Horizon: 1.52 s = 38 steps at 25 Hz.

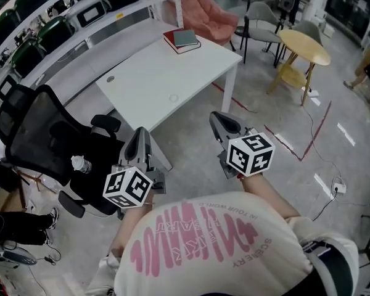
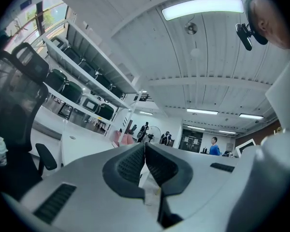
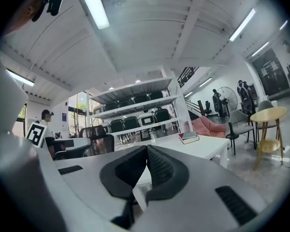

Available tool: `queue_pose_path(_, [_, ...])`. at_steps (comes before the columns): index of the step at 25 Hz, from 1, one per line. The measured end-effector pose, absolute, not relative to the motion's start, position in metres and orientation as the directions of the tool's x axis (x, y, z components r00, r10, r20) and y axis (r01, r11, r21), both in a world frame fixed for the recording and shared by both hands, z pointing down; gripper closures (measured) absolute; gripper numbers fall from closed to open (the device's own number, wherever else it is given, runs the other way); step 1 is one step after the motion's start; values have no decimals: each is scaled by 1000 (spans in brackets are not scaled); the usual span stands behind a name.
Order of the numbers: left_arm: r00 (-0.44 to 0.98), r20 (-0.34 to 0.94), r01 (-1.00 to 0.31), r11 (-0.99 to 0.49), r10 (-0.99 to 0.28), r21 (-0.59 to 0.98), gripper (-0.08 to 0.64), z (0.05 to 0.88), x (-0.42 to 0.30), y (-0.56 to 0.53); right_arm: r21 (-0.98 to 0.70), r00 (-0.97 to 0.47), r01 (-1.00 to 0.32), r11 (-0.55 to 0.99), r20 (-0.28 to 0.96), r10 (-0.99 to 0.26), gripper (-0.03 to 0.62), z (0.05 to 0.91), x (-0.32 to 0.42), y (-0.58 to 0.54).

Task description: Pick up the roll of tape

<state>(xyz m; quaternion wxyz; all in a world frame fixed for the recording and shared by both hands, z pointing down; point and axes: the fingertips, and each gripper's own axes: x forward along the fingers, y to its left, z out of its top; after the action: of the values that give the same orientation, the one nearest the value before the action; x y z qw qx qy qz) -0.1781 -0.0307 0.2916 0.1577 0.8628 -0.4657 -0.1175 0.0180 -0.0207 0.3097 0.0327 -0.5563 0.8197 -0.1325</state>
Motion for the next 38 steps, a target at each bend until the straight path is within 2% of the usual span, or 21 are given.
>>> queue_pose_path(7, [539,16,-764,-481,-842,430,535,329,-186,-36,-266,-383,-906,330,180,-906,578,348,8,-20])
queue_pose_path(17, [522,54,-765,-439,-851,472,535,359,-190,-45,-324,-343,-911,254,254,-904,581,377,19,-49])
queue_pose_path(26, [498,78,-767,-397,-864,503,535,374,-183,-99,-446,-371,-858,254,196,-908,583,391,32,-104])
queue_pose_path(38, [443,51,-784,-359,-895,507,535,351,-174,-215,-477,-431,-828,294,207,-878,581,380,43,-241])
